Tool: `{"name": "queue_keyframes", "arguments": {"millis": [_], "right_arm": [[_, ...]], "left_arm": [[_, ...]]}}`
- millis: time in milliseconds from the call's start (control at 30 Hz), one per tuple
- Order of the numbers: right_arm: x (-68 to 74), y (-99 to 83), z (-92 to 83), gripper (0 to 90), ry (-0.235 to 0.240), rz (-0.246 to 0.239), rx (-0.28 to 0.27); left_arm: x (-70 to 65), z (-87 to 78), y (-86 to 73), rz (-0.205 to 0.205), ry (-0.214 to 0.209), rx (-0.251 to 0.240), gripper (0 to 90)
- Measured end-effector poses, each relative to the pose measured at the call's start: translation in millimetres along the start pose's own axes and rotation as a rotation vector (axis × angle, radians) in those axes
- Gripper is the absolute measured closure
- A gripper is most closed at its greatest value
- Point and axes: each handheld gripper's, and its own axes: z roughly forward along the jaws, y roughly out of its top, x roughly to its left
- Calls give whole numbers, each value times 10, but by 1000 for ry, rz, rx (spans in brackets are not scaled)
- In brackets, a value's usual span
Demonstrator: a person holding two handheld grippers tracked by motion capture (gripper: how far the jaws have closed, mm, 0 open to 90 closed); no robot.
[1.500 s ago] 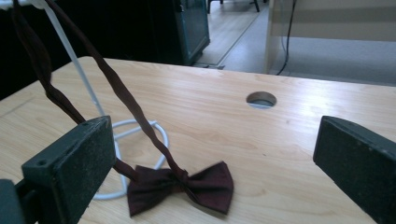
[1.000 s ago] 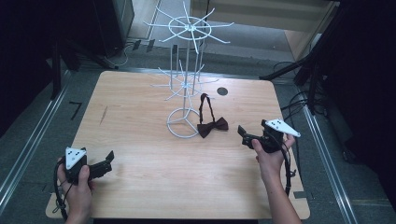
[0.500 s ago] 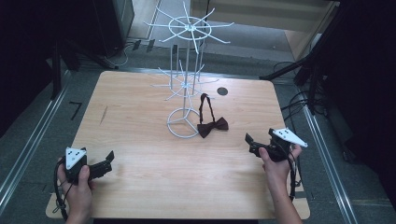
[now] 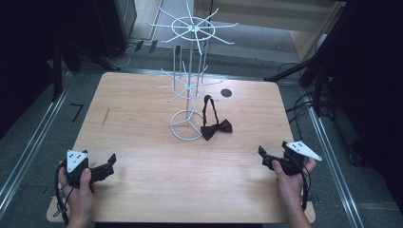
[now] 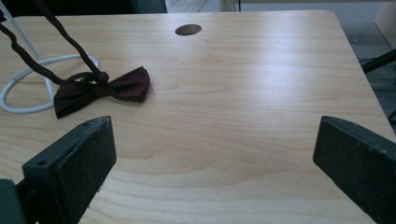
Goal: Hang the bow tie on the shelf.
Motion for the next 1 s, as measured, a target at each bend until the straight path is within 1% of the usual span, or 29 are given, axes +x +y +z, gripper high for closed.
{"name": "queue_keyframes", "arguments": {"millis": [67, 200, 233, 500, 667, 700, 833, 900, 967, 1000], "right_arm": [[-25, -34, -25, 0, -5, 8, 10], [-106, -111, -100, 0, -23, 6, 18], [-106, -111, -100, 0, -23, 6, 18], [-238, -239, -252, 0, -41, 19, 34], [-318, -318, -351, 0, -57, 37, 40], [-333, -330, -363, 0, -59, 32, 39], [-376, -389, -431, 0, -70, 42, 47], [-405, -421, -464, 0, -78, 38, 50], [-433, -452, -489, 0, -87, 42, 55], [-445, -463, -506, 0, -85, 53, 56]], "left_arm": [[0, 0, 0, 0, 0, 0, 2], [0, 0, 0, -2, 0, -2, 2], [0, 1, -1, -3, 0, -3, 2], [0, -1, -3, -5, 4, -4, 2], [-2, -3, -2, -3, 4, -1, 2], [-2, -4, -2, -2, 4, 0, 2], [-2, -4, -2, -1, 4, -1, 2], [-3, -5, -2, -1, 6, -1, 2], [-3, -7, -4, -1, 7, -1, 2], [-3, -7, -4, -1, 7, -1, 2]]}}
